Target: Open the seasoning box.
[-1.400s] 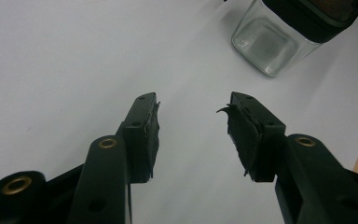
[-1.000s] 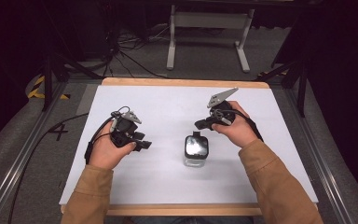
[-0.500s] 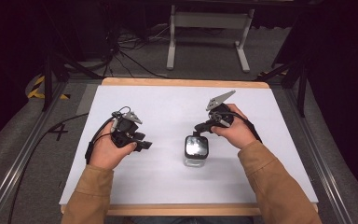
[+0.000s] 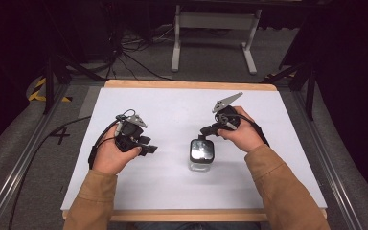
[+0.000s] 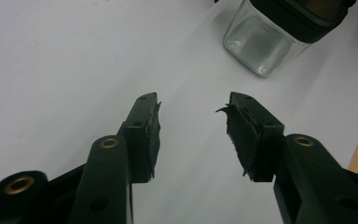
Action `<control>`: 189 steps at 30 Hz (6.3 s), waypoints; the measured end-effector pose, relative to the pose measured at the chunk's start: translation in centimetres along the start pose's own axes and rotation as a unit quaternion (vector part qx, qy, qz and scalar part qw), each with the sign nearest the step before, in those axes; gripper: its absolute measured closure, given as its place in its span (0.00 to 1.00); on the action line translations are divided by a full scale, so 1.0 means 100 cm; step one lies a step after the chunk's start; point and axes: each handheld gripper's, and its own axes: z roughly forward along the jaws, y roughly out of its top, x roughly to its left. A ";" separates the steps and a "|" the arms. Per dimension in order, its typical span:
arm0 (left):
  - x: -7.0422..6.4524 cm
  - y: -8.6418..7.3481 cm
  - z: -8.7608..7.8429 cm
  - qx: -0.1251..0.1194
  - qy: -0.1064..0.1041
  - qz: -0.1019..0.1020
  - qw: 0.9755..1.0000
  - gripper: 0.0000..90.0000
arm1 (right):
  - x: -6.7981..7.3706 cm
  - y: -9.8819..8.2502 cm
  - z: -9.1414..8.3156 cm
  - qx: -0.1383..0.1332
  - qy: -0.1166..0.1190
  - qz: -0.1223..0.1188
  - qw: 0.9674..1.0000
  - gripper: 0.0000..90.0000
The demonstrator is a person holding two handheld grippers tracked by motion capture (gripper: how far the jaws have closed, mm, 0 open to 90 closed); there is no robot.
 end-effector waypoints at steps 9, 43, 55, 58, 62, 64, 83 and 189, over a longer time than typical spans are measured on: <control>-0.002 0.001 -0.001 -0.006 -0.011 0.002 1.000 0.72 | 0.000 0.000 0.000 0.002 -0.002 0.003 1.000 1.00; -0.044 0.023 0.018 0.005 -0.073 0.065 0.995 1.00 | 0.000 0.001 0.001 0.003 -0.008 0.008 1.000 1.00; -0.068 0.033 0.038 0.019 -0.092 0.094 0.991 1.00 | -0.001 0.000 0.001 0.003 -0.005 0.014 1.000 1.00; -0.072 0.036 0.042 0.020 -0.088 0.096 0.991 1.00 | -0.001 0.000 0.001 0.003 -0.006 0.016 1.000 1.00; -0.075 0.038 0.046 0.005 -0.085 0.092 0.992 1.00 | -0.001 0.001 0.001 0.004 -0.006 0.016 1.000 1.00; -0.078 0.040 0.050 0.000 -0.083 0.094 0.992 1.00 | 0.000 0.001 0.001 0.003 -0.007 0.014 1.000 1.00; -0.081 0.041 0.057 -0.022 -0.072 0.079 0.994 1.00 | 0.020 -0.012 -0.030 -0.056 -0.037 -0.009 0.998 1.00; -0.092 0.041 0.071 -0.081 -0.043 0.049 0.995 1.00 | 0.025 -0.029 -0.033 -0.179 -0.124 0.047 0.975 1.00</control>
